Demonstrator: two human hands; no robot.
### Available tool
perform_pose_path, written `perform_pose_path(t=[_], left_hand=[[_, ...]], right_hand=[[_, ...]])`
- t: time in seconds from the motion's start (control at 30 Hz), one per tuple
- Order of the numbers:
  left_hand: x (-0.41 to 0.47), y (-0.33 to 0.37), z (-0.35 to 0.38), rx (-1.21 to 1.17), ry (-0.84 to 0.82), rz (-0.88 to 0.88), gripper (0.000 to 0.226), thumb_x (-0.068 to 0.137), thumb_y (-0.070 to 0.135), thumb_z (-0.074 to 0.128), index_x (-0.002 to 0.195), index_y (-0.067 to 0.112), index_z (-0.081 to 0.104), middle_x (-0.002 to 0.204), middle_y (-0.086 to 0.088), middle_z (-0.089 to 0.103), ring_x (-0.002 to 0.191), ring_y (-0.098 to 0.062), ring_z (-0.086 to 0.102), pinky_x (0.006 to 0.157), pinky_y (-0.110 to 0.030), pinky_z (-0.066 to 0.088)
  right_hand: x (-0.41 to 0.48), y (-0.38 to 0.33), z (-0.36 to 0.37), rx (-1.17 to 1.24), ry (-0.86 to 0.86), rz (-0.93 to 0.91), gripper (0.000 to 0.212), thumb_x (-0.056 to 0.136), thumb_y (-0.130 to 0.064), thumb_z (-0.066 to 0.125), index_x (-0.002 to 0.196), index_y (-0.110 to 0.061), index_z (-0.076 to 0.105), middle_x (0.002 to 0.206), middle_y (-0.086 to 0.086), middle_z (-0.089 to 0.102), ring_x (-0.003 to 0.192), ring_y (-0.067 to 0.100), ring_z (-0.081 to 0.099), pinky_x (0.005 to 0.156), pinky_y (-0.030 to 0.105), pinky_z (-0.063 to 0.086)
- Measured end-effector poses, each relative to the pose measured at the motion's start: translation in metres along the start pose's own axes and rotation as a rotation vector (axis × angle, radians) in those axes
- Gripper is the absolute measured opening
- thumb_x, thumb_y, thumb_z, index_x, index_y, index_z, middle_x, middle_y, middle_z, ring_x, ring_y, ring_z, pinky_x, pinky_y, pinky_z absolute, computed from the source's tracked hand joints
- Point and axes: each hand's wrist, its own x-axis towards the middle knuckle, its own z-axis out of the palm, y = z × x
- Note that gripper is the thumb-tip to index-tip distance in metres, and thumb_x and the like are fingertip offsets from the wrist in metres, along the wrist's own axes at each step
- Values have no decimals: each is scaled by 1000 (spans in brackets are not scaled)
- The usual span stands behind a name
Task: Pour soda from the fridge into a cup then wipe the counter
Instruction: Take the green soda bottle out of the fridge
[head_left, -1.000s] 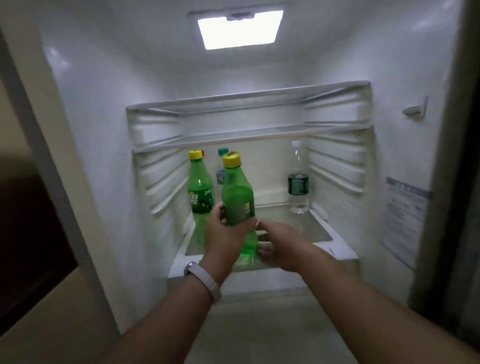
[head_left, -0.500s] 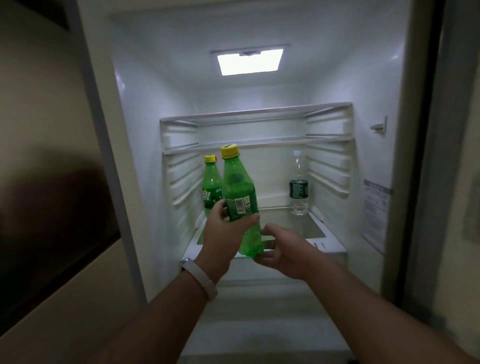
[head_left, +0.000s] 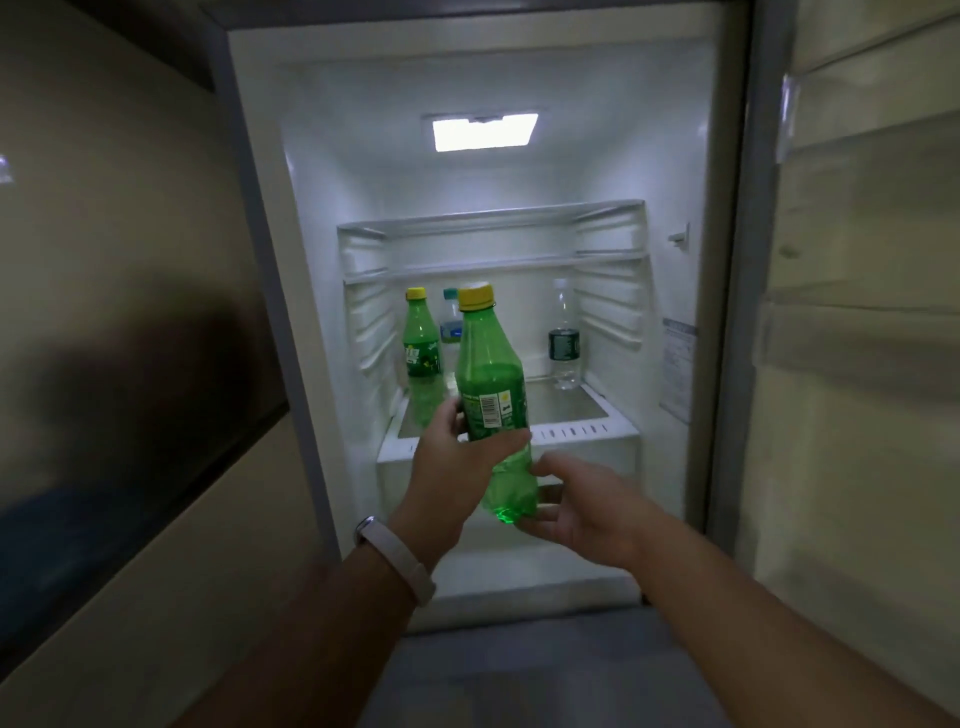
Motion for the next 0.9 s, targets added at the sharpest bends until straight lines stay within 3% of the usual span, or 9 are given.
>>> perform_pose_path(t=[0.13, 0.23, 0.4, 0.5, 0.77, 0.9], left_hand=[[-50, 3, -1, -51, -51, -62, 44, 68, 12, 84, 107, 23, 66, 103, 0, 73, 94, -18, 71, 83, -44, 60], [-84, 4, 2, -85, -79, -105, 48, 61, 17, 85, 106, 23, 68, 103, -1, 74, 95, -21, 72, 84, -50, 59], [-134, 10, 13, -116, -128, -148, 55, 54, 20, 86, 106, 20, 68, 101, -3, 74, 93, -25, 72, 84, -53, 58], [-158, 21, 23, -149, -185, -157, 49, 64, 8, 86, 108, 19, 68, 102, -3, 75, 94, -25, 72, 87, -51, 57], [-207, 72, 77, -247, -349, -123, 52, 63, 7, 86, 110, 14, 66, 103, -6, 75, 98, -28, 71, 87, -45, 58], [-240, 93, 113, -268, -394, -104, 43, 70, -1, 81, 107, 16, 67, 99, -2, 76, 95, -24, 72, 83, -40, 59]], right_hand=[[-48, 29, -1, 9, 46, 34, 23, 88, -6, 54, 109, 0, 60, 97, 23, 65, 74, 32, 69, 70, 38, 58], [-83, 46, -6, 12, 69, 40, 28, 88, -6, 55, 113, 2, 62, 95, 24, 68, 78, 32, 68, 77, 41, 57], [-148, 68, -6, 68, 141, 46, 27, 87, -3, 54, 112, 2, 63, 88, 20, 71, 73, 28, 69, 67, 35, 58], [-184, 73, -12, 68, 190, 16, 24, 89, -4, 53, 109, 2, 64, 92, 18, 70, 73, 26, 69, 67, 34, 58], [-278, 49, -43, 31, 304, -68, 32, 87, -8, 56, 118, 3, 62, 105, 22, 65, 86, 29, 67, 77, 35, 58], [-322, 36, -63, 37, 329, -82, 30, 86, -6, 53, 114, 3, 62, 97, 22, 63, 74, 26, 67, 66, 31, 57]])
